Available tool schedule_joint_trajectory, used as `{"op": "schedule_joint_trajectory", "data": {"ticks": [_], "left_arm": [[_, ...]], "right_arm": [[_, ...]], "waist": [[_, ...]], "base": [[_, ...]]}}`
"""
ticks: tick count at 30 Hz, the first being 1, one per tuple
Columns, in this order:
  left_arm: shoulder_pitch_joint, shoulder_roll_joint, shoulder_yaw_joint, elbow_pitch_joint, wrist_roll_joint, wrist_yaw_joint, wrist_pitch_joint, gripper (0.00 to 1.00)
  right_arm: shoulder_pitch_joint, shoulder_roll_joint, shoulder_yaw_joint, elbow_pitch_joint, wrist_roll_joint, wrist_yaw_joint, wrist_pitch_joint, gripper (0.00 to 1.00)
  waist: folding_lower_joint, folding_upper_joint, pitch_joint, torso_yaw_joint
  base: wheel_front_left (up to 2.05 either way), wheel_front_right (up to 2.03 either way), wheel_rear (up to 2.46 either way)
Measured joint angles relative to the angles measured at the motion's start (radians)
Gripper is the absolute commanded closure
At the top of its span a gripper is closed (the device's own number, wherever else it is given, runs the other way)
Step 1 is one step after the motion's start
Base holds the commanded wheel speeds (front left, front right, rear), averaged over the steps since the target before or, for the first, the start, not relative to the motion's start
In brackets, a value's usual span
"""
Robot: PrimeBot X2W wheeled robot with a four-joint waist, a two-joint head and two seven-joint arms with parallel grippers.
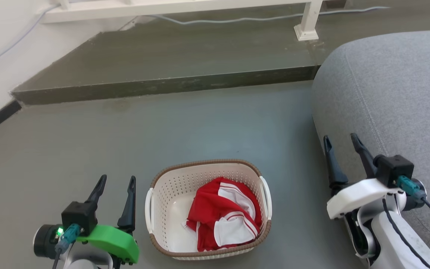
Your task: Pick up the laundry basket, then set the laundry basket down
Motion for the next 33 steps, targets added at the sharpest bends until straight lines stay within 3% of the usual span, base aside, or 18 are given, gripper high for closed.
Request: {"op": "schedule_joint_trajectory", "data": {"ticks": [33], "left_arm": [[0.196,-0.04,0.125,-0.167,0.131,0.003,0.002,0.0]], "right_arm": [[0.159,-0.001,-0.003,-0.1,-0.046,-0.009,0.0,0.0]], "waist": [[0.0,0.0,-0.05,0.0]], "base": [[0.0,0.0,0.0]]}}
